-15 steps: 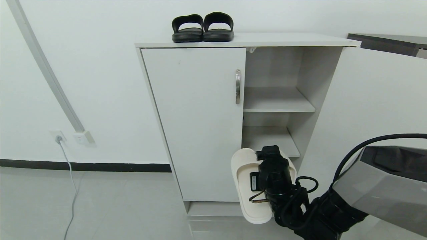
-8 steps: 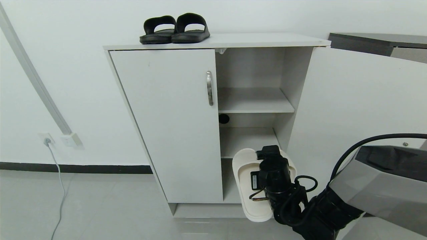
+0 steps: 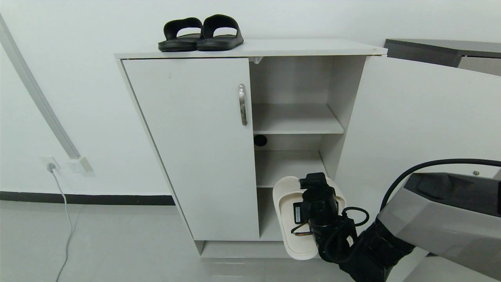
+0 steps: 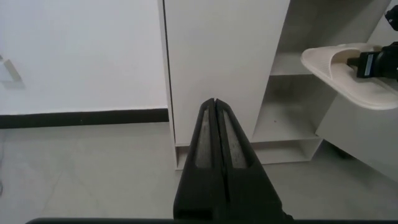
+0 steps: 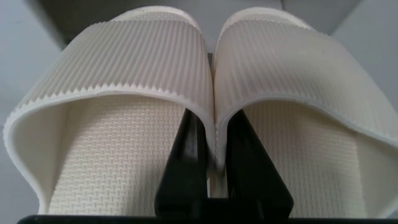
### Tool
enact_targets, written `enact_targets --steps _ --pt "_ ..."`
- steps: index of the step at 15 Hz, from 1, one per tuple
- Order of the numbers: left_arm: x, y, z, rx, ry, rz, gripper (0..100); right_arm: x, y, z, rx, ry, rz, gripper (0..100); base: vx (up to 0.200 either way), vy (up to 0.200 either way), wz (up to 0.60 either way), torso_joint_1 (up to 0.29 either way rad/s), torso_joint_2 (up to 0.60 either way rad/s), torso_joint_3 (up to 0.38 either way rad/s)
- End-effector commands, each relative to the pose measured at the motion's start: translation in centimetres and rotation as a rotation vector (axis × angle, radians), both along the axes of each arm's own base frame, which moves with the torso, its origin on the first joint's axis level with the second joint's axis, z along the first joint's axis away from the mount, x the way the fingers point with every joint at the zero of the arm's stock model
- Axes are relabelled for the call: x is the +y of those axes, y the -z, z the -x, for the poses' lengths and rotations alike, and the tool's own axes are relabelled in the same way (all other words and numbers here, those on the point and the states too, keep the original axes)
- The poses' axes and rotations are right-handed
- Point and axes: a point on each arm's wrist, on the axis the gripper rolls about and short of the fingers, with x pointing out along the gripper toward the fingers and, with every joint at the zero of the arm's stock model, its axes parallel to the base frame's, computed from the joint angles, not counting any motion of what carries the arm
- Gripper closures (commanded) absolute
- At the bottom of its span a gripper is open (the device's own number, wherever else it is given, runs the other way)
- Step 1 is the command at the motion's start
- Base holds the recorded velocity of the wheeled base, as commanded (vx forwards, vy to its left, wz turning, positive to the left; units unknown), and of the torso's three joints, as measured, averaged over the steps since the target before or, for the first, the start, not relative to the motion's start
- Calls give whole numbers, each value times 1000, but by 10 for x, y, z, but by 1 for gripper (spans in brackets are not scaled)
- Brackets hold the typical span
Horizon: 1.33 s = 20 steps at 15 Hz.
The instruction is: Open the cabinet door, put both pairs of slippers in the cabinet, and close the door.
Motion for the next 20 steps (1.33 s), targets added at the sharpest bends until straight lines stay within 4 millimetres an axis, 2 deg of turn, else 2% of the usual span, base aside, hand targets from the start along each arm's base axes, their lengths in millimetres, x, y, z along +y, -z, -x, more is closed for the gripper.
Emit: enact_targets --steps 1,4,11,16,20 --pt "0 0 0 0 0 0 100 3 2 -2 1 -7 -2 100 0 0 0 0 0 0" --pt "0 0 0 2 2 0 100 7 14 -11 6 2 3 100 0 0 0 0 0 0" --pt "0 0 0 2 3 -2 100 18 20 -38 -29 22 -15 100 0 0 0 1 0 -61" --pt "0 0 0 2 3 -2 100 19 27 -39 -26 24 -5 100 0 0 0 6 1 -194" --pt "0 0 0 2 0 0 100 16 24 -44 -158 30 -40 100 0 0 0 4 0 -57"
